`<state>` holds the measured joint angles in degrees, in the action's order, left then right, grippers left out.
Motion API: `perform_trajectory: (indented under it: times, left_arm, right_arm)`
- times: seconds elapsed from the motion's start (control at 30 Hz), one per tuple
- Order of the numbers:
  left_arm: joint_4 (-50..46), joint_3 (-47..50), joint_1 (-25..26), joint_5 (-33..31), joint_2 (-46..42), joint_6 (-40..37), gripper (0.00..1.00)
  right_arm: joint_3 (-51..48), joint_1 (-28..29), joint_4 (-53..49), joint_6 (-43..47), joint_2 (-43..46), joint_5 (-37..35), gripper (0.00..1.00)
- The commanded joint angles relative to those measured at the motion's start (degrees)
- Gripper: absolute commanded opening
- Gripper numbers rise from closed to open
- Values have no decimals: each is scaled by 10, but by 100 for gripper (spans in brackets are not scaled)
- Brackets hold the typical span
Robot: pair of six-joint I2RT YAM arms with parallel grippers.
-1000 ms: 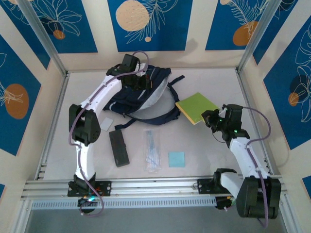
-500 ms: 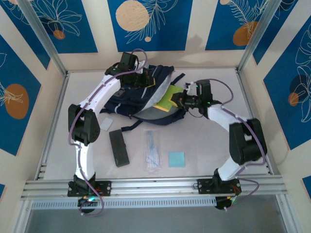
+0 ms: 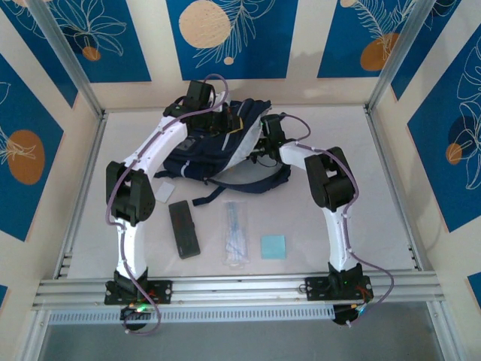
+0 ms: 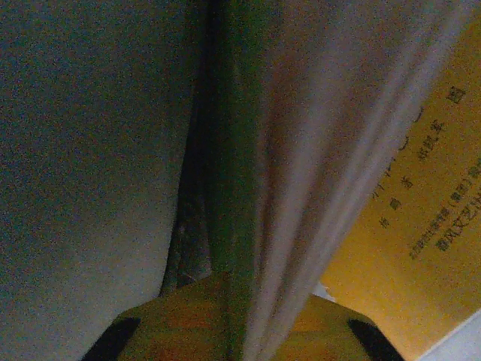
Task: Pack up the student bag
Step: Place the book in the student bag, then close the student bag at the top-center of the table, then zip the student bag at the top-center of the table.
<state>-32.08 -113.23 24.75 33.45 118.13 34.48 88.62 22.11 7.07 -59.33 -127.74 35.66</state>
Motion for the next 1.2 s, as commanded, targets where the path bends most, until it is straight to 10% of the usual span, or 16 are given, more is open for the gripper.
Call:
perform_trajectory:
  times: [0.0, 0.13, 0.53, 0.6, 0.77, 1.17]
  left_arm:
    - [77, -10, 12, 41, -44, 13, 0]
    - [94, -3, 13, 37, -36, 29, 0]
    - [139, 48, 36, -40, -12, 41, 0]
    - [132, 52, 39, -47, -13, 49, 23]
    - [122, 138, 32, -103, -71, 57, 58]
    - [230, 516, -44, -211, -275, 177, 64]
  right_arm:
    - [27, -16, -70, 31, 19, 7, 25]
    - [-14, -47, -154, 88, 90, -27, 43]
    - [-88, -157, -513, 324, 315, -211, 50]
    - [-108, -160, -523, 326, 347, -226, 51]
    - [-148, -125, -510, 294, 399, -234, 53]
    - [-182, 31, -442, 231, 421, -337, 58]
